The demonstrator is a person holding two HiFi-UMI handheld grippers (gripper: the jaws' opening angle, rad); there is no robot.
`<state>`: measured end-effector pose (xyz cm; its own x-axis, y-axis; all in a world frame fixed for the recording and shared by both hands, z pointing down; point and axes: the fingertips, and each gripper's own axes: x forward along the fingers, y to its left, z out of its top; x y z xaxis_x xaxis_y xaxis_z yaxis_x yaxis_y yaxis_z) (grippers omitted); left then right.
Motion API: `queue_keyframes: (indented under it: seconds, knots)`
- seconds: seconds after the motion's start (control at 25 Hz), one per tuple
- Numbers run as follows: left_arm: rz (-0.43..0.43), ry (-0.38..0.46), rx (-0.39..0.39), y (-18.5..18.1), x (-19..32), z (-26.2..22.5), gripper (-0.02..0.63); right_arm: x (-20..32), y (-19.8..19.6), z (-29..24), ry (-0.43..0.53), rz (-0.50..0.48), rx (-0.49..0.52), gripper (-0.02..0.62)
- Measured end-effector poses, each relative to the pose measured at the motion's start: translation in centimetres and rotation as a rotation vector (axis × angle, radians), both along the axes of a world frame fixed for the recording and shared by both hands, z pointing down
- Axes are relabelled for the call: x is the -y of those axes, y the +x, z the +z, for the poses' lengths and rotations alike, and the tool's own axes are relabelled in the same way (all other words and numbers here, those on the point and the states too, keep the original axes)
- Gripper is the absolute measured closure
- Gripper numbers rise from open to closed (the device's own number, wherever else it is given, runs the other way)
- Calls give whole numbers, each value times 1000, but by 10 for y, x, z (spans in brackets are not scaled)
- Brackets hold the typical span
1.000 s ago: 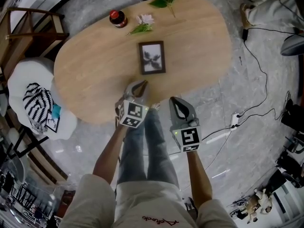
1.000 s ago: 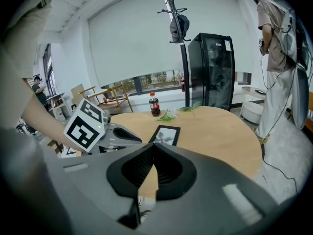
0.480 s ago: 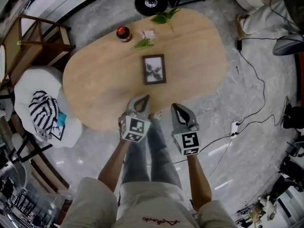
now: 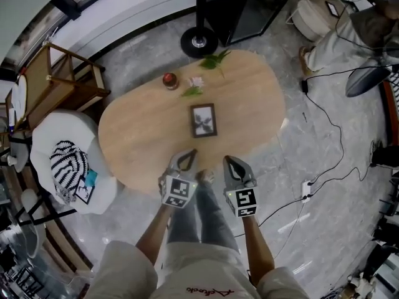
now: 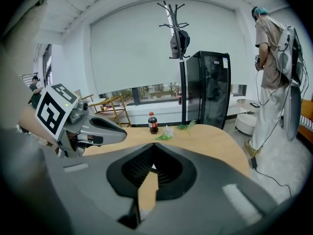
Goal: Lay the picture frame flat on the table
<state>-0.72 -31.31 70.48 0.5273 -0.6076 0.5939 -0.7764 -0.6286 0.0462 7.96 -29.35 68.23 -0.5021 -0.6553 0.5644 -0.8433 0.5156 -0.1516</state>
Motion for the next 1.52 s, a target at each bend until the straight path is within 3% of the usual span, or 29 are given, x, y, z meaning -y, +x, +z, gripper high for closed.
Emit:
queue_keyframes:
  seconds: [0.64,1.52]
  knots:
    - [-19,83,-41,7,-11,-136,605,-16,18,-120,72,57,-1,591]
    - [-49,240,-97,2,-1,-287,606,-11,22,-270,272,57,-4,591]
